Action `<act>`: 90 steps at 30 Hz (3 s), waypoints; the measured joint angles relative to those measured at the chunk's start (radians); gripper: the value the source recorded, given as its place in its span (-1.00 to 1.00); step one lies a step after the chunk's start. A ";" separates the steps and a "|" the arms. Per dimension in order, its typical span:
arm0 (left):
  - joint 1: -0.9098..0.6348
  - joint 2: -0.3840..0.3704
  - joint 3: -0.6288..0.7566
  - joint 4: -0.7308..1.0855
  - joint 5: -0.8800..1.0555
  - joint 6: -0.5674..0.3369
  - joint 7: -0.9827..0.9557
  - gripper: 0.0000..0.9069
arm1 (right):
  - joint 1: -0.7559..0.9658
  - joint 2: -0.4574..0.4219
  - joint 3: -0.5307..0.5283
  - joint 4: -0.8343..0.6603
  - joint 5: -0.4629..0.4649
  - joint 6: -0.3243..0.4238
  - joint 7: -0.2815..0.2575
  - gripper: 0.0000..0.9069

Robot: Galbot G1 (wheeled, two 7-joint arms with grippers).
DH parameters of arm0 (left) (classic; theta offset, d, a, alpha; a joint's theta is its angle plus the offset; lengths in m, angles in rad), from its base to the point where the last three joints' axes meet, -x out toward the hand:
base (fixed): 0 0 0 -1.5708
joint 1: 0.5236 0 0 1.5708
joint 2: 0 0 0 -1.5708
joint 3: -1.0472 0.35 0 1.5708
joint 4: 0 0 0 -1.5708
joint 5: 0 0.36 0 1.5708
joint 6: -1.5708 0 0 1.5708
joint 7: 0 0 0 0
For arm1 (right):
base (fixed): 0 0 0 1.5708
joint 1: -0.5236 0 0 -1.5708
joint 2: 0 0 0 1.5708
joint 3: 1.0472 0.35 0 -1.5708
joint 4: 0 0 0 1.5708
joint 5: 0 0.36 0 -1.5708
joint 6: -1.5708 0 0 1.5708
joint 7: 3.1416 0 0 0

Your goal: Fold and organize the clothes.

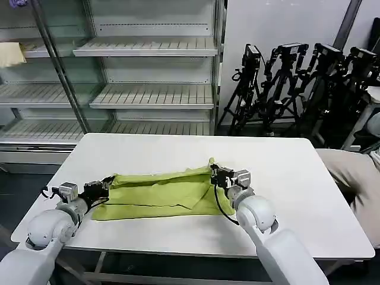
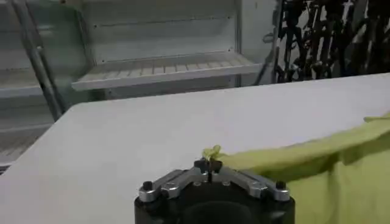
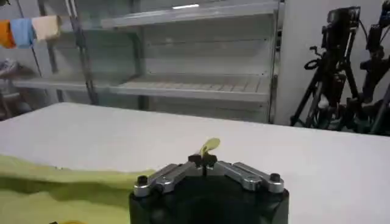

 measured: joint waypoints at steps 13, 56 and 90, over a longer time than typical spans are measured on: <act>0.055 -0.005 -0.017 -0.042 0.023 0.006 0.000 -0.96 | -0.061 -0.015 0.025 0.038 -0.025 -0.013 0.003 -1.00; 0.098 -0.080 0.024 -0.151 -0.189 0.047 -0.443 -0.73 | -0.261 -0.084 0.206 0.231 -0.062 -0.007 -0.075 1.00; 0.083 -0.058 0.025 -0.149 -0.143 0.050 -0.458 -0.98 | -0.312 -0.098 0.258 0.245 -0.110 0.016 -0.104 1.00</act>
